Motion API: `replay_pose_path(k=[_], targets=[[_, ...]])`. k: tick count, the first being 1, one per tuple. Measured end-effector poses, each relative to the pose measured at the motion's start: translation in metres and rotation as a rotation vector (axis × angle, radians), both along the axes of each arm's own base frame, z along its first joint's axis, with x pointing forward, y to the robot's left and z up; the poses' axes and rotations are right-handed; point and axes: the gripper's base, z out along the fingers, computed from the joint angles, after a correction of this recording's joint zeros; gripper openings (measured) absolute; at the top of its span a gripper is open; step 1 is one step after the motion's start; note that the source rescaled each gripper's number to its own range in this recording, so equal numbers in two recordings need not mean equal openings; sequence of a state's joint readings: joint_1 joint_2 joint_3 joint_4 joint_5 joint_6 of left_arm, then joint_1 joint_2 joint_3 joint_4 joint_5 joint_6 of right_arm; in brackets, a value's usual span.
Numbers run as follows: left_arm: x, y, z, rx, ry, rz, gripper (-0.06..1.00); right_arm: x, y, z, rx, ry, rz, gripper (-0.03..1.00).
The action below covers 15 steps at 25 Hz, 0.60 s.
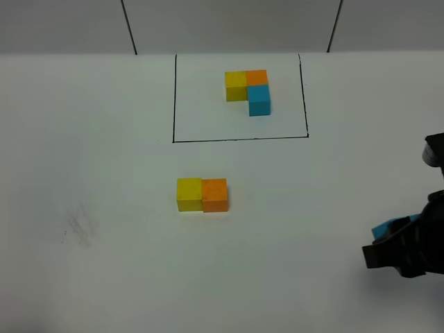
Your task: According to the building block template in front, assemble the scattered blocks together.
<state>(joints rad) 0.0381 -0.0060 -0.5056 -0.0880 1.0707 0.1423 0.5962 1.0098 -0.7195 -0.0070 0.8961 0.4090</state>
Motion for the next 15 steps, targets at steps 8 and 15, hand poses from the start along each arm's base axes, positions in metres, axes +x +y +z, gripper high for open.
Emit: replay_pose_path(k=[8,15], targets=[[0.0,0.0,0.0,0.0,0.0,0.0,0.0,0.018,0.037,-0.021,-0.01,0.011,0.039,0.49],[0.0,0.0,0.0,0.0,0.0,0.0,0.0,0.035,0.066,-0.036,-0.01,0.002,0.084,0.49]])
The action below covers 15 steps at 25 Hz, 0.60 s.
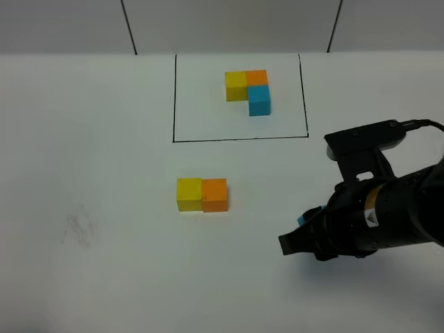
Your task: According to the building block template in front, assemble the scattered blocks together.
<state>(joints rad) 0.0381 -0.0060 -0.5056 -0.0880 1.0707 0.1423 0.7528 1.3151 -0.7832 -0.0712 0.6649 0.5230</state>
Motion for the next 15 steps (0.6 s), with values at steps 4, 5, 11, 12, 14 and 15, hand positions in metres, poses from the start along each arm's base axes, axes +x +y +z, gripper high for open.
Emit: replay_pose_path(k=[4,5,11,12,14,15], targets=[[0.0,0.0,0.0,0.0,0.0,0.0,0.0,0.005,0.015,-0.007,0.004,-0.01,0.034,0.49],[0.0,0.0,0.0,0.0,0.0,0.0,0.0,0.006,0.019,-0.008,0.004,-0.01,0.044,0.49],[0.0,0.0,0.0,0.0,0.0,0.0,0.0,0.015,0.044,-0.021,0.004,-0.009,0.085,0.49],[0.0,0.0,0.0,0.0,0.0,0.0,0.0,0.017,0.047,-0.024,0.004,-0.008,0.089,0.49],[0.0,0.0,0.0,0.0,0.0,0.0,0.0,0.019,0.054,-0.031,-0.001,-0.002,0.1,0.49],[0.0,0.0,0.0,0.0,0.0,0.0,0.0,0.02,0.057,-0.033,0.001,-0.003,0.104,0.49]])
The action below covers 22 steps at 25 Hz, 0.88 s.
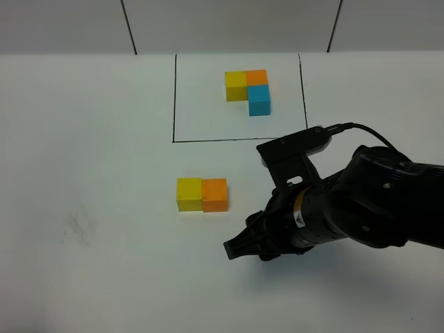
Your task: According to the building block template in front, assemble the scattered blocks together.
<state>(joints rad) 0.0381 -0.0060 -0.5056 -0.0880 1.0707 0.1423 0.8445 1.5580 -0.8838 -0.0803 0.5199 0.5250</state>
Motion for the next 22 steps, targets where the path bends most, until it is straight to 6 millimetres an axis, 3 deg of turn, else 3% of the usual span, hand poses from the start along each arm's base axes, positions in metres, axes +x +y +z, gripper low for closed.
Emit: replay_pose_path(k=[10,22], targets=[[0.0,0.0,0.0,0.0,0.0,0.0,0.0,0.012,0.036,-0.009,0.004,-0.01,0.053,0.49],[0.0,0.0,0.0,0.0,0.0,0.0,0.0,0.027,0.056,-0.041,-0.016,0.0,0.088,0.49]])
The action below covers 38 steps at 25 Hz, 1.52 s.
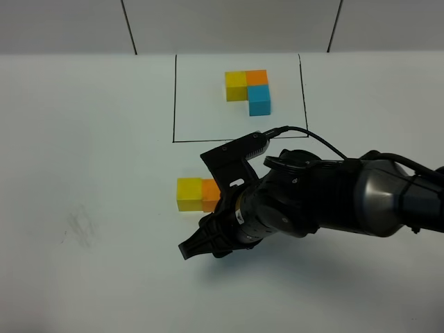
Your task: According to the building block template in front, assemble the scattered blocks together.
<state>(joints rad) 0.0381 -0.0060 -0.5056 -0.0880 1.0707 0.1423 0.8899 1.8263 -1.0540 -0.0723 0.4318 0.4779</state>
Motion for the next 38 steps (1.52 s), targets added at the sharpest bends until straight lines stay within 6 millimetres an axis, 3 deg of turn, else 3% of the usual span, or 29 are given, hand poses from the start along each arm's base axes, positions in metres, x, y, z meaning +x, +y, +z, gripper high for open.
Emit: replay_pose_path(k=[11,19,38], targets=[[0.0,0.0,0.0,0.0,0.0,0.0,0.0,0.019,0.021,-0.013,-0.058,0.014,0.017,0.49],[0.0,0.0,0.0,0.0,0.0,0.0,0.0,0.022,0.022,-0.025,-0.099,0.037,0.01,0.49],[0.0,0.0,0.0,0.003,0.0,-0.002,0.0,0.025,0.021,-0.025,-0.068,0.051,-0.07,0.49]])
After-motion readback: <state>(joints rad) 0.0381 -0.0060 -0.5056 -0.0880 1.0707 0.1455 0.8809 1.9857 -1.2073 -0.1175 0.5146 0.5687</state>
